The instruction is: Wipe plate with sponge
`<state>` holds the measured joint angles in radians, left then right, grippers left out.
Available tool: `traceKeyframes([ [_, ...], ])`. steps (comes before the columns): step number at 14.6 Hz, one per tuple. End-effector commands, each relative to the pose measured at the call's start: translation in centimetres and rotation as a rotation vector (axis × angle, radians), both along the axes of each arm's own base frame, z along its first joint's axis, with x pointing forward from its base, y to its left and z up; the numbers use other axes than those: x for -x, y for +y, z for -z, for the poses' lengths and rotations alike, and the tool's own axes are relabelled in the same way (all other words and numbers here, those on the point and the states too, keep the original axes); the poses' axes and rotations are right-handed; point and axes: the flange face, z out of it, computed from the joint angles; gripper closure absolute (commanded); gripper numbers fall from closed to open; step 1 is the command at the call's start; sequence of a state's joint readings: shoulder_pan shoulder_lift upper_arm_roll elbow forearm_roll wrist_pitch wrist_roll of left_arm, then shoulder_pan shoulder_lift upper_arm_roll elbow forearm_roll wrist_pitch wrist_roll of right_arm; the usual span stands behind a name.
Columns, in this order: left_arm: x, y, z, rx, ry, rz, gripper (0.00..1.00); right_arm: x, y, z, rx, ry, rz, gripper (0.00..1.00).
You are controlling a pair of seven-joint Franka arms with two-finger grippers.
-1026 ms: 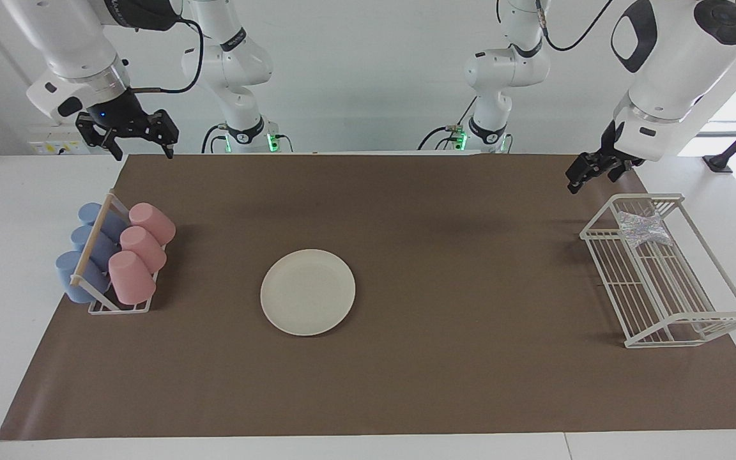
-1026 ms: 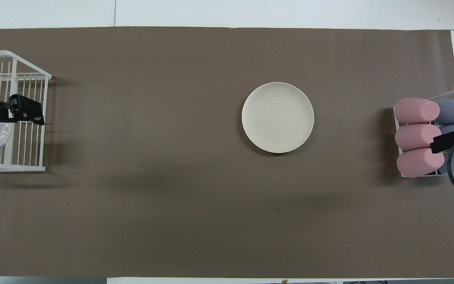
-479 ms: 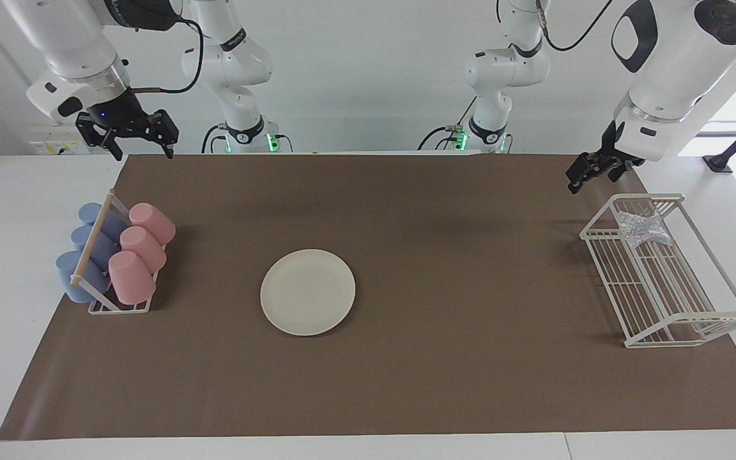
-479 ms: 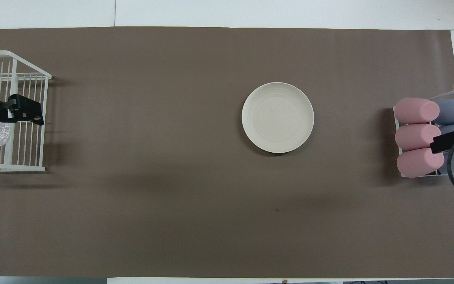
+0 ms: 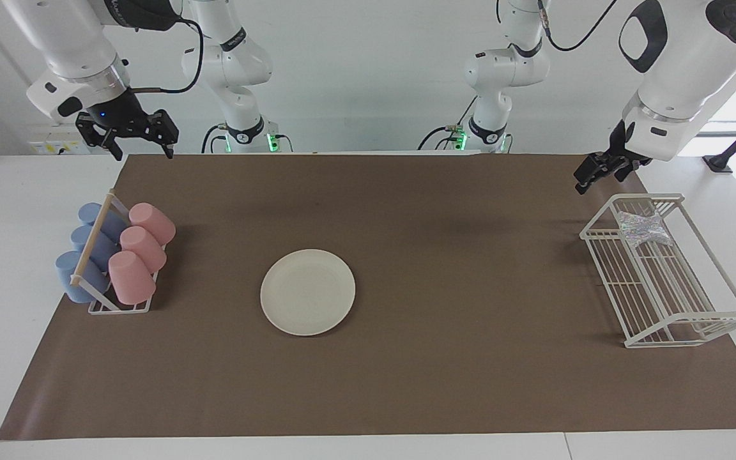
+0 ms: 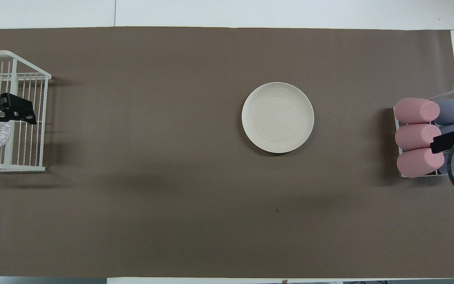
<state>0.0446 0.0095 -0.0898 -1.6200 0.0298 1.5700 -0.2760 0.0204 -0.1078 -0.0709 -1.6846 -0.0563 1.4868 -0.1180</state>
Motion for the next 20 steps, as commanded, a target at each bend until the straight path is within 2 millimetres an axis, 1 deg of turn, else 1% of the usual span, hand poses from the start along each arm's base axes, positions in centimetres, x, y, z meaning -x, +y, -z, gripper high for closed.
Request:
traceKeyframes([
  [1,0.1,0.9,-0.3,0.016,-0.013,-0.012,0.00,0.7,0.0,0.0,-0.024,0.003,-0.014,0.00],
  [3,0.1,1.0,-0.4,0.016,-0.014,-0.015,0.00,0.7,0.0,0.0,-0.024,0.005,-0.014,0.00],
  [4,0.1,1.6,-0.4,0.016,-0.014,-0.026,0.00,0.8,0.0,-0.1,-0.024,0.002,-0.014,0.00],
  [6,0.1,1.9,-0.4,0.016,-0.017,-0.032,0.00,0.7,0.0,0.0,-0.024,0.003,-0.014,0.00],
  [20,0.1,1.9,-0.3,0.015,-0.013,-0.041,0.00,0.8,0.0,-0.1,-0.024,0.002,-0.014,0.00],
])
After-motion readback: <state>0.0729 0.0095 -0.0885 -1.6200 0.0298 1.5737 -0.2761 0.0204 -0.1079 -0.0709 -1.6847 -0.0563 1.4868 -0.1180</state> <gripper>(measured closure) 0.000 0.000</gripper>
